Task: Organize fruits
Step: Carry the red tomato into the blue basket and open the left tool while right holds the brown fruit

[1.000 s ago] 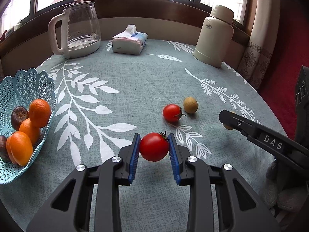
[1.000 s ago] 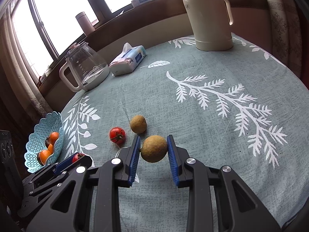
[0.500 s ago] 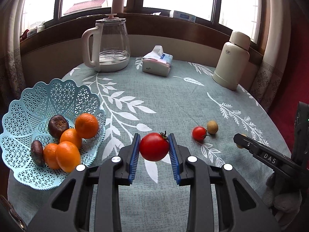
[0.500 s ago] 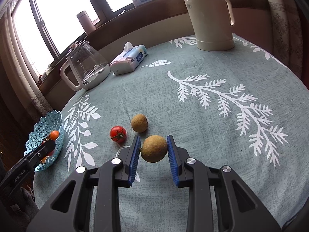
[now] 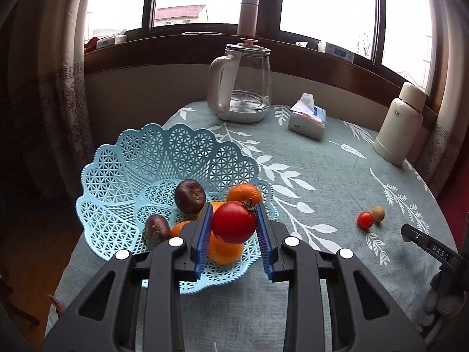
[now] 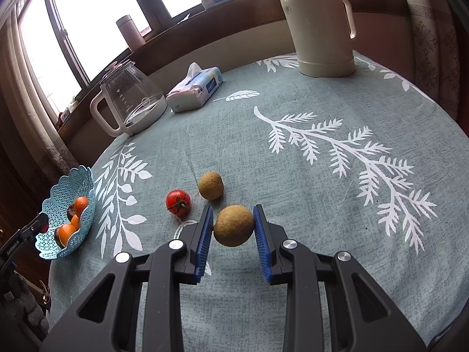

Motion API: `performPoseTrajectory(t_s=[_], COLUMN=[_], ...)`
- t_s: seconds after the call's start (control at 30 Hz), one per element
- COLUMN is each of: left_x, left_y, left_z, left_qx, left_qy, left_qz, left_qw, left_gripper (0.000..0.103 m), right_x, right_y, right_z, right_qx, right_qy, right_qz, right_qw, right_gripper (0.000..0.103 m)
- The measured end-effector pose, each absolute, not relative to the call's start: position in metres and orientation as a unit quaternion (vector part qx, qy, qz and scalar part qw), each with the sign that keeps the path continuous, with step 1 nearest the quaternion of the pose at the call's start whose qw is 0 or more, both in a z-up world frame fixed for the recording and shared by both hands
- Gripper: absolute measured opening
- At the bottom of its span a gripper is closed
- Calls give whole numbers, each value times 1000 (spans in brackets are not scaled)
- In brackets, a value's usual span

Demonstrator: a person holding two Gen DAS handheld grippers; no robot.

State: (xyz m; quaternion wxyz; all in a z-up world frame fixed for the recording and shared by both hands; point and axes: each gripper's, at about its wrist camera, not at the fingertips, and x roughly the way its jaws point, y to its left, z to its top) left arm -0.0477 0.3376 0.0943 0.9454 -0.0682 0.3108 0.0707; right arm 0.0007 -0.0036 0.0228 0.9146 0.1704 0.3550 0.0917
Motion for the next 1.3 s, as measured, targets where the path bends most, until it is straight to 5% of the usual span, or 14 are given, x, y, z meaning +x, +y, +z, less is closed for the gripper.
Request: performPoseTrajectory(t_s=[0.6,0.7,0.77,1.3], left_x=[-59,-58,-61,-86], left_y=[375,378,380,408], left_z=[80,80,82,99], left_qx=[-79,-83,-85,-90], left_qy=[325,325,317,292], left_qz=[113,120,128,158], left_qw=[936,934,936,939], left_gripper=[30,42,61,61], right_x=[3,3,3,0], right_y=[-3,-4,-3,1], right_z=[20,20,20,26], right_qx=[166,166,167,158], right_qy=[358,358,357,351], right_qz=[87,87,87,91], right_qw=[915,915,915,919], right_gripper=[29,29,29,29])
